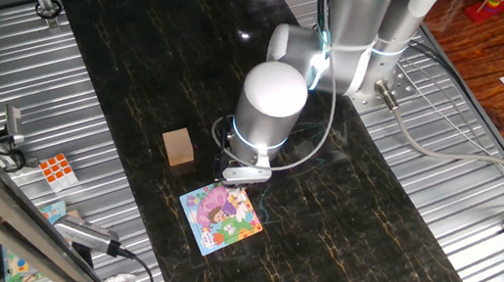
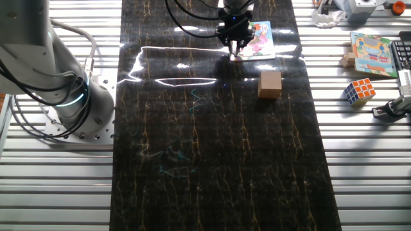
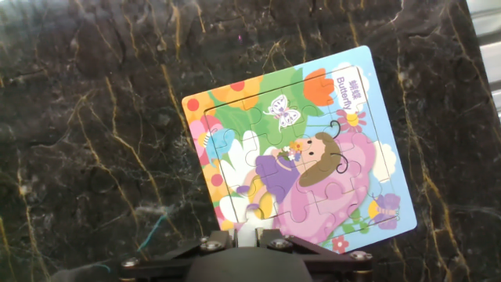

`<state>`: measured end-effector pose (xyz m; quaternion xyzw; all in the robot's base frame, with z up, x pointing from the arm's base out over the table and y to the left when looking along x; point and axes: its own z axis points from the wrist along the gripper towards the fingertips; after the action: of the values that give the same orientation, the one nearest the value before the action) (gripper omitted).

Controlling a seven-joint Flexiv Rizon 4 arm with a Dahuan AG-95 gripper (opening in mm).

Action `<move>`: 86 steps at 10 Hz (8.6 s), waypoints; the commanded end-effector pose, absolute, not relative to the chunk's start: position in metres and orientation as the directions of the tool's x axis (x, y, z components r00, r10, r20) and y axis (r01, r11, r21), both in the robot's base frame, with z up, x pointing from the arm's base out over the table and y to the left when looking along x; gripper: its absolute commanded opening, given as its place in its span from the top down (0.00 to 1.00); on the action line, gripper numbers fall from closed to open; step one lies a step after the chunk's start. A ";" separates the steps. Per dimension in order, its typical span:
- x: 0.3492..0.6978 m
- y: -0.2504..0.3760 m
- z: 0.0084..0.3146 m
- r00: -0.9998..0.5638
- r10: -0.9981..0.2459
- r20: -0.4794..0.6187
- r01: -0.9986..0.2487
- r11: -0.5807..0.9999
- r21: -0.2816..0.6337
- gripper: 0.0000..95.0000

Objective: Assemble one piece of a puzzle

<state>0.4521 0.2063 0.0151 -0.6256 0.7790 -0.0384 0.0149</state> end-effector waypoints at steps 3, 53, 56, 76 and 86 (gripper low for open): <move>0.453 0.207 0.014 -0.211 -0.977 0.031 -0.975 0.208 -0.075 1.00; 0.451 0.207 0.019 -0.286 -0.957 0.050 -0.957 0.282 -0.071 1.00; 0.452 0.205 0.017 -0.290 -0.956 0.049 -0.955 0.287 -0.070 1.00; 0.459 0.206 0.013 -0.312 -0.949 0.040 -0.948 0.309 -0.070 1.00; 0.459 0.215 0.019 -0.357 -0.934 0.031 -0.933 0.354 -0.063 1.00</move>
<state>0.4592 0.2158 0.0165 -0.5659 0.8237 -0.0350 0.0060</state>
